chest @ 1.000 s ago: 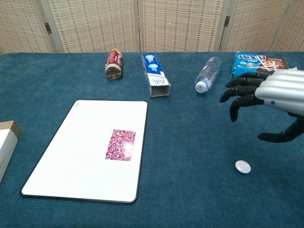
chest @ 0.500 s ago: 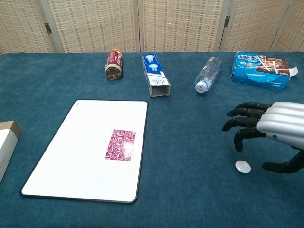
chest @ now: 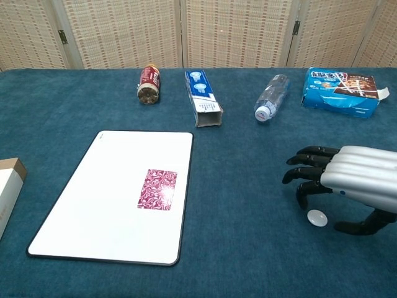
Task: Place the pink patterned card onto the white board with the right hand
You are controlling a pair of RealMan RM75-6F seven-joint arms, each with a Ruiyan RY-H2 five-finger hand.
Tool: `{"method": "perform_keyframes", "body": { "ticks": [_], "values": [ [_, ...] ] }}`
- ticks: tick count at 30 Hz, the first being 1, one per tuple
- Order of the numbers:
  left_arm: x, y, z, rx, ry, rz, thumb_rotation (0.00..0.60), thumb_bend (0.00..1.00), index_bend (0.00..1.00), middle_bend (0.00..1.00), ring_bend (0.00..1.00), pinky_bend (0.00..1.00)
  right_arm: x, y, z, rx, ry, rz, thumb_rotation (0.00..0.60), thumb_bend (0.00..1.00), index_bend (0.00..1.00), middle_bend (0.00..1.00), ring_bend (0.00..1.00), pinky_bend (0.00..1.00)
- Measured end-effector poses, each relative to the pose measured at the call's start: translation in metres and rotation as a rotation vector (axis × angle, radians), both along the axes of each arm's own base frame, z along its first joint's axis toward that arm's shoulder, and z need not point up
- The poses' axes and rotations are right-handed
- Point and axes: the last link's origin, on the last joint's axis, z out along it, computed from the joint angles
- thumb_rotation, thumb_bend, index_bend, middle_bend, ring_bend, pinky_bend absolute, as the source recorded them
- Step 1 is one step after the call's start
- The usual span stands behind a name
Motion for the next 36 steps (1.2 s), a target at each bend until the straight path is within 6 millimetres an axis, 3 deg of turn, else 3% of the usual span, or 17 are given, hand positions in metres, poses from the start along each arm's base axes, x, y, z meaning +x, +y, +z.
{"method": "perform_keyframes", "body": {
  "ticks": [30, 36],
  "values": [
    [-0.009, 0.000, 0.000, -0.001, -0.006, 0.015, 0.600, 0.21, 0.15, 0.08, 0.09, 0.00, 0.007, -0.005, -0.012, 0.009, 0.031, 0.012, 0.600, 0.34, 0.51, 0.21, 0.03, 0.00],
    [-0.010, 0.000, 0.001, -0.001, -0.007, 0.015, 0.600, 0.21, 0.15, 0.08, 0.09, 0.00, 0.018, -0.008, -0.008, 0.000, 0.007, 0.026, 0.600, 0.33, 0.51, 0.21, 0.03, 0.00]
  ]
}}
